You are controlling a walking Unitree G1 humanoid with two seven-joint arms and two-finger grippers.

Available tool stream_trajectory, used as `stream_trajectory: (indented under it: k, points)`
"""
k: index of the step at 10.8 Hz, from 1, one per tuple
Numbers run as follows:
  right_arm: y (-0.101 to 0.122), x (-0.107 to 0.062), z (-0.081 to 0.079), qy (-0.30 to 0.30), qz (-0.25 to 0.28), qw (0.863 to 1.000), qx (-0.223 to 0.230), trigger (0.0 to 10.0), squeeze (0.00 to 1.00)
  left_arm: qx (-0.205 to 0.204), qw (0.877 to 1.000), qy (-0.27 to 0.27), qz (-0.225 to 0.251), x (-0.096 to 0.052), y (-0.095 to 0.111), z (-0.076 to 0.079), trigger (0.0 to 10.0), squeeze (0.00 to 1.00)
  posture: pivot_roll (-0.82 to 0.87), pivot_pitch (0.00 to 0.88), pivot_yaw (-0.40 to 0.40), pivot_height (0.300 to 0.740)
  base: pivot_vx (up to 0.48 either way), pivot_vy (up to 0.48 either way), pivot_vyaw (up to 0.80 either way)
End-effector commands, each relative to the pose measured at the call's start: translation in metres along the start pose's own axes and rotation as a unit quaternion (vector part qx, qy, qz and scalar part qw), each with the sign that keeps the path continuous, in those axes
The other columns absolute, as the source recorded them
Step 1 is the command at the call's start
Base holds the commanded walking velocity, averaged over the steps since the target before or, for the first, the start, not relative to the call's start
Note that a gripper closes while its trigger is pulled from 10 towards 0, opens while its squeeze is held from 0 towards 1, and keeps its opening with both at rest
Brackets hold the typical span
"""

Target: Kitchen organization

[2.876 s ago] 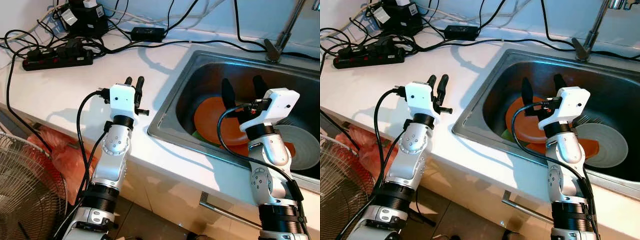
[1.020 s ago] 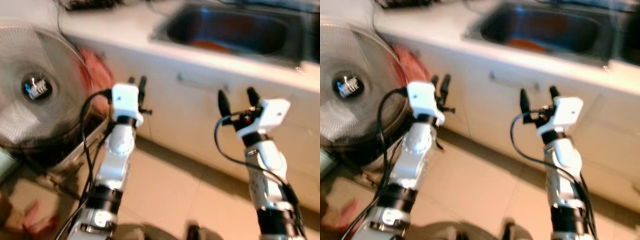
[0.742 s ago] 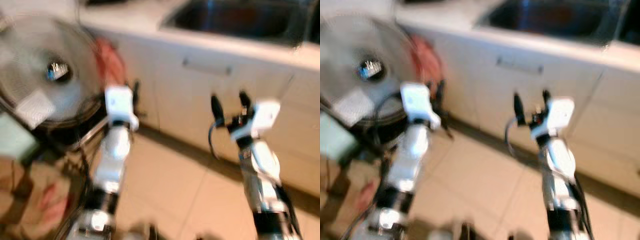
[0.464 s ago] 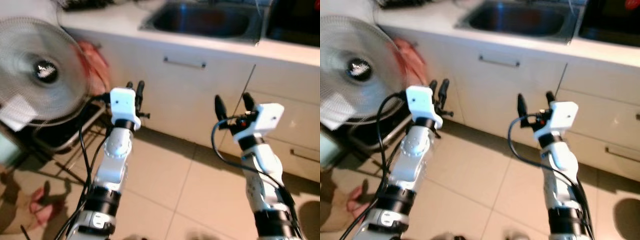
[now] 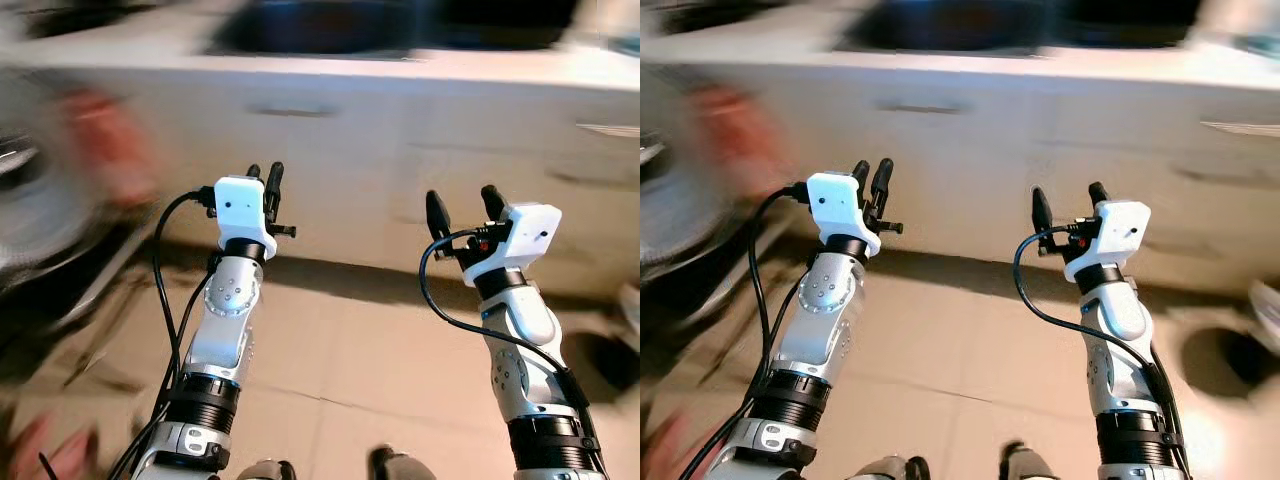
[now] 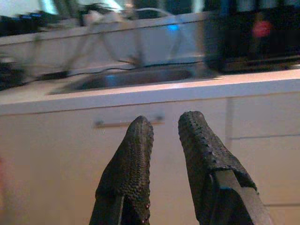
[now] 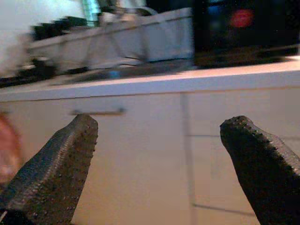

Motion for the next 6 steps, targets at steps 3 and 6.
stream_trajectory:
  k: [3,6]
  points:
    - [0.0,0.0026,-0.0012,0.0,-0.001,1.0,-0.005,10.0,0.0,-0.005,1.0,0.001,-0.005,0.0002,-0.0008,-0.0033,10.0,0.0,-0.05,0.102,0.09,0.74,0.0,0.0,-0.8]
    - [-0.0012,0.0013,0.0003,-0.007,-0.003,1.0,-0.007,10.0,0.0,0.002,1.0,-0.002,-0.012,-0.0004,-0.0029,-0.0024,10.0,0.0,-0.05,0.105,0.094,0.74,0.0,0.0,-0.8]
Point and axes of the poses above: a point about 5 cm out from each wrist's last joint towards the gripper, its own x axis pointing out of the wrist towards the gripper, its own y axis along the axis of the wrist's last joint, z = x × y, the point moved 2 cm from there along x, pointing out of the wrist towards the gripper, and after that the axes turned 9 degrees about -x, right-handed, at the moved point
